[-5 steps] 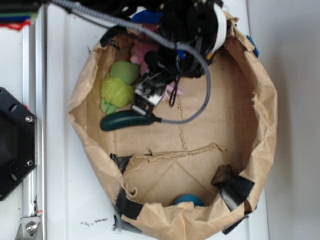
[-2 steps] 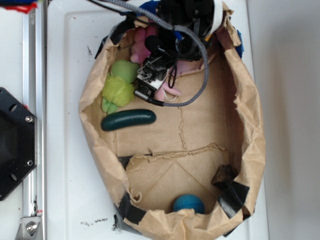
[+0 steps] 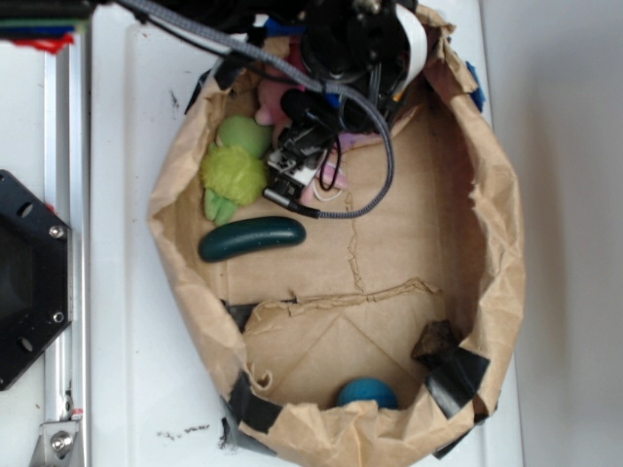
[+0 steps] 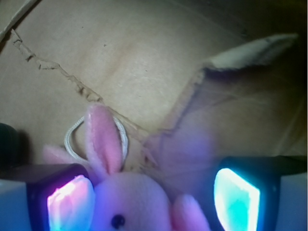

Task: Grab the pink bunny.

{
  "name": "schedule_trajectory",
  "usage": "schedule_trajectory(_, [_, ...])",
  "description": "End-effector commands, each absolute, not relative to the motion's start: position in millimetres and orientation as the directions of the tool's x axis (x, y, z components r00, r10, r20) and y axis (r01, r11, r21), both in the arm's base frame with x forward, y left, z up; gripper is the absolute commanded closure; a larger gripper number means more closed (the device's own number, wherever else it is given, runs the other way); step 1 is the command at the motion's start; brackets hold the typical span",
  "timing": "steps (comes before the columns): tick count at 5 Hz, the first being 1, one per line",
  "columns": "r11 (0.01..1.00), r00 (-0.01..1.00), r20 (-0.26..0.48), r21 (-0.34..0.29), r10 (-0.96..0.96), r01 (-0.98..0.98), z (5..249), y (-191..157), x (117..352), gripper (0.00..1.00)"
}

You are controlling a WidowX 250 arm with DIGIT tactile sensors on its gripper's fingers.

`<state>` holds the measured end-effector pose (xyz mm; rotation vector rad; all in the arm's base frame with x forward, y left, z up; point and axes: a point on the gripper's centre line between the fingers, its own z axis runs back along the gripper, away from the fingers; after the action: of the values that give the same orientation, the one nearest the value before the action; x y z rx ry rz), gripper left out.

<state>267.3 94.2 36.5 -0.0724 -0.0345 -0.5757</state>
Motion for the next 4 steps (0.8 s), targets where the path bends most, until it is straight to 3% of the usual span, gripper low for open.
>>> schedule_trajectory(1, [0.816, 0.818, 0.039, -0.062, -0.574, 0.575, 42.1, 77.6, 262.4, 0.0])
schedule_trajectory(2, [0.807, 0.811, 0.051, -0.077, -0.583, 0.585, 47.4, 72.7, 255.5, 0.0])
schedule_trajectory(4, [0.824, 0.824, 0.052, -0.024, -0.564, 0.565, 75.7, 80.4, 243.4, 0.0])
